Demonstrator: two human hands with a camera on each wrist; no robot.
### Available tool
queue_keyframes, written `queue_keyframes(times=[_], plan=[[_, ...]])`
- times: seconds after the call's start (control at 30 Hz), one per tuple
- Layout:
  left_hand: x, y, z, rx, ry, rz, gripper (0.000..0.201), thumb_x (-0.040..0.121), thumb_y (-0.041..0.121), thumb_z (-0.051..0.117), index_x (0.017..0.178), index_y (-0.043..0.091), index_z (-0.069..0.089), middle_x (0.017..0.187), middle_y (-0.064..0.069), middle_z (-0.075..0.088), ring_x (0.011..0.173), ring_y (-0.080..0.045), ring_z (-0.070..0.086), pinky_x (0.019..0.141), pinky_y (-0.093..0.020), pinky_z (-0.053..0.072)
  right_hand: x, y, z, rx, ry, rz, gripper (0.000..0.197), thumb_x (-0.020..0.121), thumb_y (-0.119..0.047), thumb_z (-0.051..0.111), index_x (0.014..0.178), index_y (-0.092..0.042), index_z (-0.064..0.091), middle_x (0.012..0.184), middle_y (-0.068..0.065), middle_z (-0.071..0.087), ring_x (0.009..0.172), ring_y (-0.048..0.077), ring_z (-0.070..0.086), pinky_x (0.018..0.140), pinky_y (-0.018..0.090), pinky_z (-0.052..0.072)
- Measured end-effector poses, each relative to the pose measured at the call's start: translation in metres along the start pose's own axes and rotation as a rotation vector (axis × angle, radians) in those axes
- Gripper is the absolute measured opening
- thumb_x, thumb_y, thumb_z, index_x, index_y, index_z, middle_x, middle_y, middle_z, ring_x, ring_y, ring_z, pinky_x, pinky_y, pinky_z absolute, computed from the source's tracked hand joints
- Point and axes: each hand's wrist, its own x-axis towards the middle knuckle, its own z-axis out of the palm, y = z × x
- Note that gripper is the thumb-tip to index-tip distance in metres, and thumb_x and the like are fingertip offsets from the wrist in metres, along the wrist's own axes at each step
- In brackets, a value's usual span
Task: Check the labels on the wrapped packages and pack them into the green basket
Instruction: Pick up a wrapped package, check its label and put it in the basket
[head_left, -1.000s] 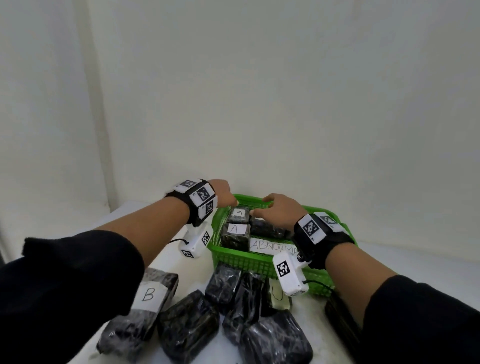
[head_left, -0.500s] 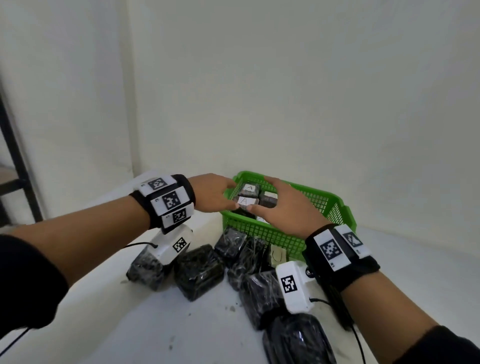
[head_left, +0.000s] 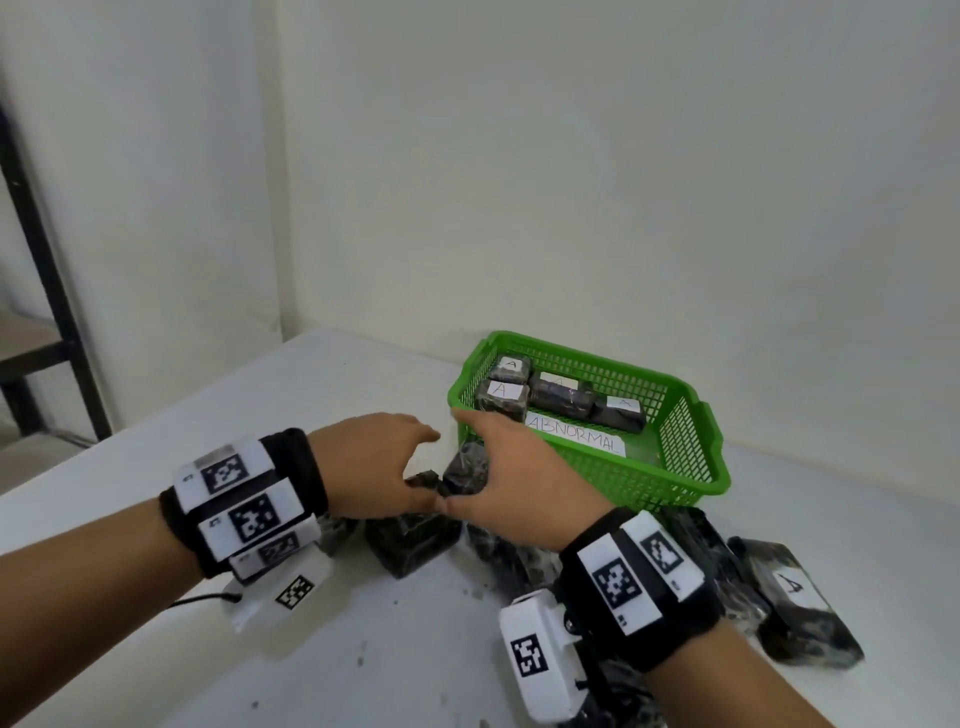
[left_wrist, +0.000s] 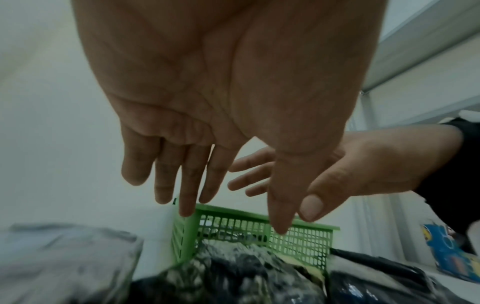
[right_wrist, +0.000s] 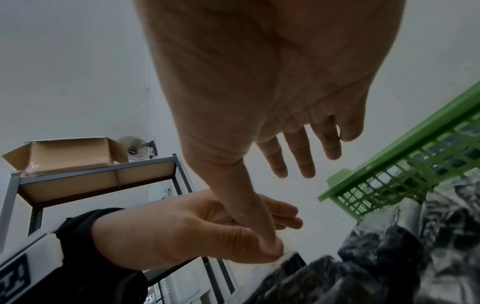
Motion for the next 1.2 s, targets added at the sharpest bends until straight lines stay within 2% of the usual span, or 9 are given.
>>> queue_keyframes(times=[0.1, 0.17, 0.37, 0.53, 0.6, 0.7, 0.93, 1.07, 1.2], plan=[[-0.012, 0.004, 0.013, 0.111, -0.047, -0.021, 0.079, 0.068, 0.081, 0.055, 0.120, 0.024, 0.062, 0.119, 0.002, 0.059, 0.107, -0.017, 0.058, 0.094, -0.033, 0.051, 0.000, -0.009, 0.010, -0.021, -0.125, -0.010, 0.091, 0.084, -0.022, 0.080, 0.162, -0.022, 0.033, 0.161, 0.001, 0.042, 0.149, 0.018, 0.038, 0.119, 0.029, 0.031], [-0.016, 0.003, 0.020, 0.177, -0.074, -0.045, 0.074, 0.062, 0.084, 0.056, 0.102, 0.023, 0.066, 0.105, 0.003, 0.058, 0.097, -0.014, 0.055, 0.087, -0.033, 0.052, 0.002, -0.013, 0.016, -0.064, -0.171, -0.005, 0.081, 0.084, -0.013, 0.077, 0.157, -0.018, 0.042, 0.153, 0.004, 0.052, 0.142, 0.021, 0.047, 0.115, 0.027, 0.035], [-0.014, 0.006, 0.028, 0.203, -0.042, -0.071, 0.061, 0.076, 0.068, 0.059, 0.106, 0.016, 0.066, 0.111, -0.002, 0.057, 0.104, -0.016, 0.049, 0.088, -0.026, 0.041, 0.012, -0.011, 0.030, -0.094, -0.201, 0.016, 0.058, 0.080, -0.008, 0.077, 0.136, -0.016, 0.063, 0.128, 0.006, 0.066, 0.121, 0.026, 0.060, 0.099, 0.028, 0.044], [-0.015, -0.005, 0.012, -0.058, -0.033, -0.109, 0.057, 0.057, 0.070, 0.055, 0.086, 0.023, 0.066, 0.092, 0.005, 0.058, 0.081, -0.013, 0.059, 0.074, -0.037, 0.055, 0.012, -0.001, 0.021, 0.005, -0.138, 0.037, 0.064, 0.089, -0.014, 0.075, 0.149, -0.018, 0.054, 0.142, 0.004, 0.062, 0.130, 0.021, 0.057, 0.107, 0.028, 0.044], [-0.015, -0.011, 0.005, -0.178, 0.012, -0.122, 0.057, 0.056, 0.069, 0.056, 0.091, 0.025, 0.066, 0.088, 0.006, 0.062, 0.079, -0.012, 0.061, 0.074, -0.037, 0.055, 0.014, 0.005, 0.017, 0.096, -0.111, 0.054, 0.064, 0.090, -0.021, 0.077, 0.149, -0.024, 0.054, 0.140, -0.001, 0.064, 0.125, 0.017, 0.061, 0.103, 0.024, 0.044], [-0.012, -0.018, -0.005, -0.345, 0.097, -0.149, 0.039, 0.073, 0.054, 0.073, 0.102, 0.029, 0.065, 0.092, 0.010, 0.067, 0.083, -0.008, 0.062, 0.074, -0.029, 0.053, 0.019, 0.014, 0.014, 0.280, -0.018, 0.050, 0.065, 0.089, -0.027, 0.080, 0.149, -0.029, 0.054, 0.141, -0.006, 0.065, 0.126, 0.010, 0.062, 0.112, 0.028, 0.045], [0.015, -0.016, -0.018, -0.858, 0.255, -0.047, 0.037, 0.079, 0.021, 0.080, 0.114, 0.023, 0.068, 0.103, 0.001, 0.074, 0.084, -0.012, 0.072, 0.072, -0.020, 0.057, 0.024, 0.039, 0.001, 0.807, 0.150, 0.073, 0.073, 0.076, -0.038, 0.086, 0.143, -0.022, 0.060, 0.129, -0.004, 0.074, 0.118, 0.010, 0.071, 0.109, 0.035, 0.053], [0.035, 0.004, -0.011, -1.252, 0.281, 0.036, 0.056, 0.072, 0.030, 0.078, 0.124, 0.017, 0.065, 0.114, -0.004, 0.074, 0.106, -0.020, 0.071, 0.095, -0.041, 0.057, 0.011, 0.054, -0.010, 1.042, 0.316, 0.121, 0.047, 0.087, -0.024, 0.084, 0.130, -0.014, 0.068, 0.122, 0.001, 0.077, 0.112, 0.016, 0.074, 0.103, 0.041, 0.058], [0.055, 0.034, 0.001, -1.361, 0.289, 0.070, 0.050, 0.073, 0.028, 0.079, 0.117, 0.007, 0.069, 0.110, -0.010, 0.075, 0.104, -0.028, 0.072, 0.095, -0.046, 0.056, -0.006, 0.073, -0.017, 1.100, 0.373, 0.145, 0.055, 0.081, -0.031, 0.087, 0.129, -0.013, 0.068, 0.122, 0.002, 0.077, 0.116, 0.019, 0.072, 0.103, 0.039, 0.056]])
